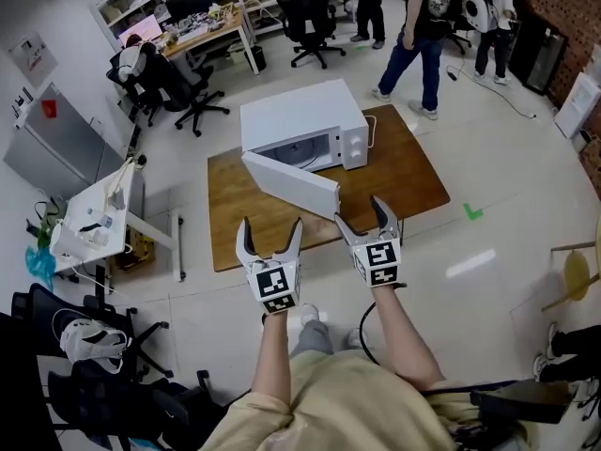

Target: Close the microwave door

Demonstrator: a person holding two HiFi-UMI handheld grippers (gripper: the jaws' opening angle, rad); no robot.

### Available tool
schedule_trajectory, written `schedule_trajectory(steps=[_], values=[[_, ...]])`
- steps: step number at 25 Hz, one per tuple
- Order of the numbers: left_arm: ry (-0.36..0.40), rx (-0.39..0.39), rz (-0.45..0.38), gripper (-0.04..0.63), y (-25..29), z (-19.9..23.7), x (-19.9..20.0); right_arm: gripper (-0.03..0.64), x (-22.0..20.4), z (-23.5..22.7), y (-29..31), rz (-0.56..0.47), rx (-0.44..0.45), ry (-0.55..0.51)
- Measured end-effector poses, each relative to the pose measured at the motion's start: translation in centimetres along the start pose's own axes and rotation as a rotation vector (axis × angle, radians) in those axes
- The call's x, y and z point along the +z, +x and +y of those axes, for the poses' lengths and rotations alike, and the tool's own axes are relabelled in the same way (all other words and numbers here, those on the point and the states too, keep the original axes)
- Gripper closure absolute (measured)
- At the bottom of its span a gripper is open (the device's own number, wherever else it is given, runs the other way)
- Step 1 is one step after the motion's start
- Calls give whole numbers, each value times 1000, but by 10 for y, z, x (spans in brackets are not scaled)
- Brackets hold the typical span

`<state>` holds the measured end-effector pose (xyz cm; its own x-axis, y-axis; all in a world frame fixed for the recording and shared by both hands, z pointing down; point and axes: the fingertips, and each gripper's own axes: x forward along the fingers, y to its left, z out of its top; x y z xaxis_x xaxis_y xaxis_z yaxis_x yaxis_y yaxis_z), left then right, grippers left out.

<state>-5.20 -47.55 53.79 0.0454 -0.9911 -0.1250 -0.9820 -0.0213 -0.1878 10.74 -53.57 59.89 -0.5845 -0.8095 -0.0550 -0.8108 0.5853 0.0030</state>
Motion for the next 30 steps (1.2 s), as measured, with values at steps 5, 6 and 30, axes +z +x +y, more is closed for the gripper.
schedule_trajectory(steps=[5, 6, 30], values=[[-24, 4, 1, 112, 45, 36, -20, 307, -37, 18, 63, 127, 85, -79], [-29, 0, 2, 112, 57, 47, -23, 313, -44, 22, 80, 158, 96, -95], [-152, -164, -16, 117, 300, 197, -92, 505, -146, 16, 324, 680, 165, -461]])
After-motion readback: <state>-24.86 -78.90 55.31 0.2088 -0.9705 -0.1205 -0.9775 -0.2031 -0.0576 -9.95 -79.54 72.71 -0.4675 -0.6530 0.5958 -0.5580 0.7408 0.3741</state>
